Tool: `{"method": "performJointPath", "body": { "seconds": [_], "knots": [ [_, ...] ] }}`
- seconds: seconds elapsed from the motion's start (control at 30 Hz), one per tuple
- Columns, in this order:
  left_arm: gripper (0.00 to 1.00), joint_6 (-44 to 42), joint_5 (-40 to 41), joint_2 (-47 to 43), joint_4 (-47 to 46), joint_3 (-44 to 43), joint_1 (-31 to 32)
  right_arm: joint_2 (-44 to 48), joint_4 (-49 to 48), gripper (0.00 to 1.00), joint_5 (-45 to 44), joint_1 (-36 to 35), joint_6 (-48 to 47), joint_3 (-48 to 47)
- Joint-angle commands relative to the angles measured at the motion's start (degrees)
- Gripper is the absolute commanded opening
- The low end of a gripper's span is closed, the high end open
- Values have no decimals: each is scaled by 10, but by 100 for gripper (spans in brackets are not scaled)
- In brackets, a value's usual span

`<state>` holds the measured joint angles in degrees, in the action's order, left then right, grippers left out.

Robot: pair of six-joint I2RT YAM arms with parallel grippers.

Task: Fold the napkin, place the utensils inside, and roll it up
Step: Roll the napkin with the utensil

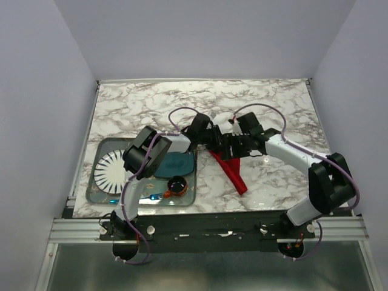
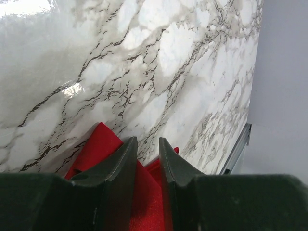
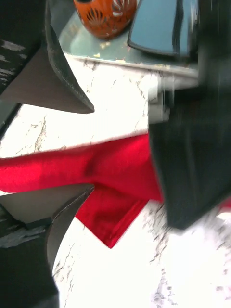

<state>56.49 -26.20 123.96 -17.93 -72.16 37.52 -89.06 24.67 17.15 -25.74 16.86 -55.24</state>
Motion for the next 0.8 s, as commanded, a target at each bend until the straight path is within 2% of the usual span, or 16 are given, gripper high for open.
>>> {"method": "performJointPath", "body": {
  "seconds": [0.0, 0.17, 0.3, 0.47, 0.57, 0.63, 0.73, 0.77],
  "knots": [
    [34, -7, 12, 26, 33, 15, 0, 2, 122, 71, -277, -120, -8, -65],
    [34, 4, 4, 29, 31, 12, -2, -74, 155, 74, -423, -215, 27, -106],
    [34, 10, 1, 30, 28, 11, -3, -135, 169, 75, -461, -237, 39, -122],
    [34, 10, -3, 24, 31, 11, -6, -132, 130, 72, -450, -239, 40, -89],
    [34, -6, 1, 13, 47, 1, -5, -127, 118, 62, -438, -229, 35, -77],
    [34, -18, 5, 6, 62, -11, -6, -112, 94, 52, -412, -216, 29, -59],
    [36, -41, 15, -17, 88, -28, -8, -77, 58, 40, -348, -179, 27, -26],
    [36, -48, 19, -29, 103, -35, -8, -68, 44, 38, -298, -158, 16, -17]
  ]
}}
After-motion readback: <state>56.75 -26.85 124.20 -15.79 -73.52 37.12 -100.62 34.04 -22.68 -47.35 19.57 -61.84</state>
